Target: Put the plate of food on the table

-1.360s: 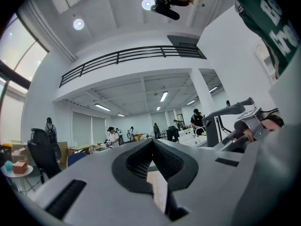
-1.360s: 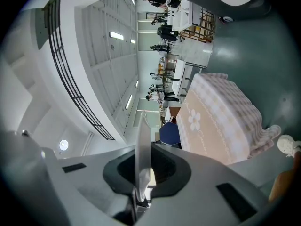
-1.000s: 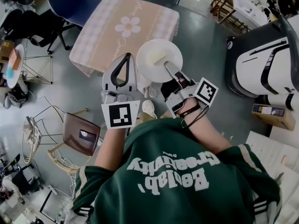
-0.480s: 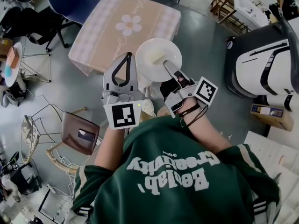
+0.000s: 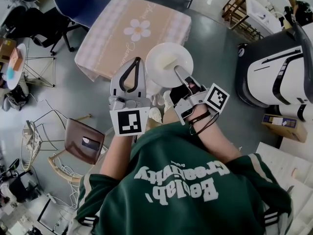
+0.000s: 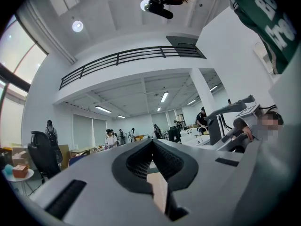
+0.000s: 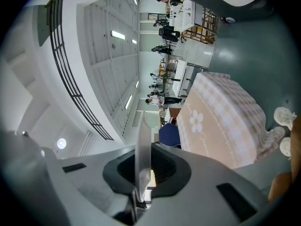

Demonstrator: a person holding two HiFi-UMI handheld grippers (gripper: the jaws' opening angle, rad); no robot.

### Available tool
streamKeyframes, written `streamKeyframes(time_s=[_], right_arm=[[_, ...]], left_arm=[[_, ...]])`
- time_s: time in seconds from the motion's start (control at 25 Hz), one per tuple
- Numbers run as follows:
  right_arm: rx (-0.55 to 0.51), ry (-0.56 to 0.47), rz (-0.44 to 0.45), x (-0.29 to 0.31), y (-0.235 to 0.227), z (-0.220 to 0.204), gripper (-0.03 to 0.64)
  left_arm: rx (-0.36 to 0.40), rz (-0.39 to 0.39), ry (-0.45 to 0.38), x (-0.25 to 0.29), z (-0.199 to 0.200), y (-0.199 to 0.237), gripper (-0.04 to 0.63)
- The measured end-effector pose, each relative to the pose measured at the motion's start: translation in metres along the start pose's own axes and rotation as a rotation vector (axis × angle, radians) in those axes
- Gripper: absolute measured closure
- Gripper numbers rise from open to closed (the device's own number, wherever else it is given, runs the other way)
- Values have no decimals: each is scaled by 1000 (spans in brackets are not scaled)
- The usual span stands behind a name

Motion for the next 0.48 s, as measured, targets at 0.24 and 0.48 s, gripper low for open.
streamKeyframes(time_s=[0.24, 0.48], right_arm=[[3, 35, 22, 13, 1, 4, 594], [14, 63, 46, 36, -3, 16, 594]], left_arm=[[-8, 37, -12, 5, 4, 4, 586], [-23, 75, 5, 24, 1, 15, 586]])
Point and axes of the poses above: the fingertips, and each gripper's own axes: x forward along the fingers, y to its left, z out of its top, the point moved 7 cm from there along -x, backward along the fingers, and after that the axes turned 12 degrees about -x, right-handed, at the moved point
